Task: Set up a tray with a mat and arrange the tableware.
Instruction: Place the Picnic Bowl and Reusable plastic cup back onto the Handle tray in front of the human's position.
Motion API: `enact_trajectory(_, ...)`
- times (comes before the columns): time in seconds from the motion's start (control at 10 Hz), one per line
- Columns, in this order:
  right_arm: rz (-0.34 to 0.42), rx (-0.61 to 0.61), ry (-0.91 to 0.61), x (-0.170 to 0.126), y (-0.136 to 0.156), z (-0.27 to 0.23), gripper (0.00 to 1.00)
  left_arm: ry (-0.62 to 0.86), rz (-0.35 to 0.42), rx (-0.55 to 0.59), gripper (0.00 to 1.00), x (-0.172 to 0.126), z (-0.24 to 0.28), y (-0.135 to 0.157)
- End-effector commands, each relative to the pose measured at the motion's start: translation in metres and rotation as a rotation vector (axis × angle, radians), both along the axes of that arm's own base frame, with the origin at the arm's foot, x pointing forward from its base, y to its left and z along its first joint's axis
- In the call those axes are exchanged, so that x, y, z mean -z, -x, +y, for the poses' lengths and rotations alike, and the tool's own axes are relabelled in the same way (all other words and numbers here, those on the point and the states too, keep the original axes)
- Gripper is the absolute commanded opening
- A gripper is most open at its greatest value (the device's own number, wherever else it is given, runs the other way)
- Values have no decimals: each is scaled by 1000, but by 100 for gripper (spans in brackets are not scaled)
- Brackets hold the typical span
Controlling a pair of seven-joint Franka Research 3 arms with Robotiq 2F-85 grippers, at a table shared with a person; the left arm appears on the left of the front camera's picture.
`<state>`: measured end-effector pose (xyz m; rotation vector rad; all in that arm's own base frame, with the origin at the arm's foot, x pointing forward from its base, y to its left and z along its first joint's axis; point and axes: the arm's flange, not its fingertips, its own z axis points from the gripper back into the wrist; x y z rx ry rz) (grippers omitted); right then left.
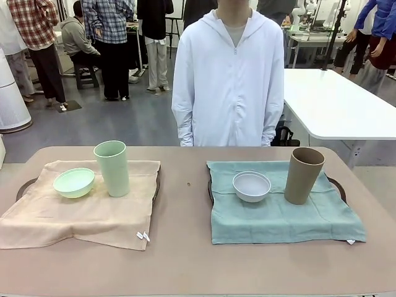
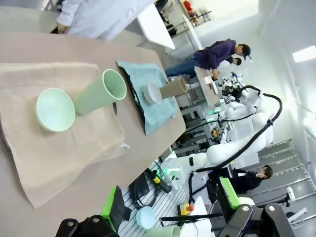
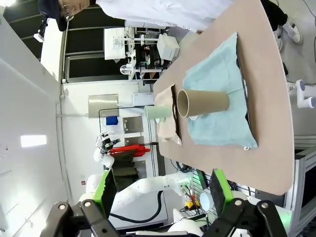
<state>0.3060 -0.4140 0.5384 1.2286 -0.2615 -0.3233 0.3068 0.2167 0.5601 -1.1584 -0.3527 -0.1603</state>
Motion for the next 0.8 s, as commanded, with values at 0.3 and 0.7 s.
enact_trajectory(0.3,-13,-4,-2,3,1,1,100,-21,7,10,100,-1,4,3)
enact_trajectory(0.7,-13,-4,-2,3,1,1,100,-21,7,10,100,-1,4,3)
